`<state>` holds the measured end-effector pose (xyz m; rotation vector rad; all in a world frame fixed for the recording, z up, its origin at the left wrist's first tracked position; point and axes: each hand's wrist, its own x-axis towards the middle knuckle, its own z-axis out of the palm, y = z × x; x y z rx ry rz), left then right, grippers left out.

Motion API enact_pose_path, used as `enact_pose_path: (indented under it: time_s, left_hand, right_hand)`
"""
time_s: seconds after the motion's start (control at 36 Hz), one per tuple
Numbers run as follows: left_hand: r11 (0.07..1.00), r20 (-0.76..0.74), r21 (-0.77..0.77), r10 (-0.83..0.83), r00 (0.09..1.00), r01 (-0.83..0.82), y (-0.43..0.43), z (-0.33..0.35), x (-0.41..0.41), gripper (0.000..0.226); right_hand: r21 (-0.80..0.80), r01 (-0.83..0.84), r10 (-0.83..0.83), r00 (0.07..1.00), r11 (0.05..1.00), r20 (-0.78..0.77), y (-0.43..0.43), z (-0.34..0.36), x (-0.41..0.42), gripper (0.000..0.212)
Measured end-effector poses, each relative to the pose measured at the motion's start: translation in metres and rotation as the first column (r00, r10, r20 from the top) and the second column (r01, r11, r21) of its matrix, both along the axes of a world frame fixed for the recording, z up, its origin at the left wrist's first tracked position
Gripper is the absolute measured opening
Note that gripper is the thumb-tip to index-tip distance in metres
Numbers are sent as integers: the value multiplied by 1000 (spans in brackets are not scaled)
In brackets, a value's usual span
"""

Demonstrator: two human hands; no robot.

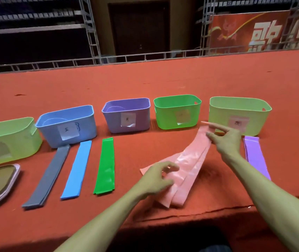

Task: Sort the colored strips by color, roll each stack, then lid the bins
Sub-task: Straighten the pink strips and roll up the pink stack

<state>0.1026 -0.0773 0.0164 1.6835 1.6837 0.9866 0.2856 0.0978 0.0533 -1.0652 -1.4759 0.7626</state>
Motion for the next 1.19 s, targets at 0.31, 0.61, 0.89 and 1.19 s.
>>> enact_pose_path:
  time_s: [0.31,0.61,0.89,1.19]
  left_hand:
    - [991,-251,-130,-60,966,28,4,-26,1,50]
    - [917,-378,-32,357,854,-398,-4,-36,-46,22]
    - [906,-460,-54,350,816,-419,-9,-40,-38,27]
    - [813,-190,109,582,791,-572,5,-40,-40,8]
  right_hand:
    - [-29,125,-120,983,992,142,8,-73,19,30]
    - [-19,97,-92,982,995,165,9,-84,20,28]
    - [-50,66,-61,995,997,85,14,-85,21,25]
    - [32,-155,156,987,987,-33,5,-45,13,33]
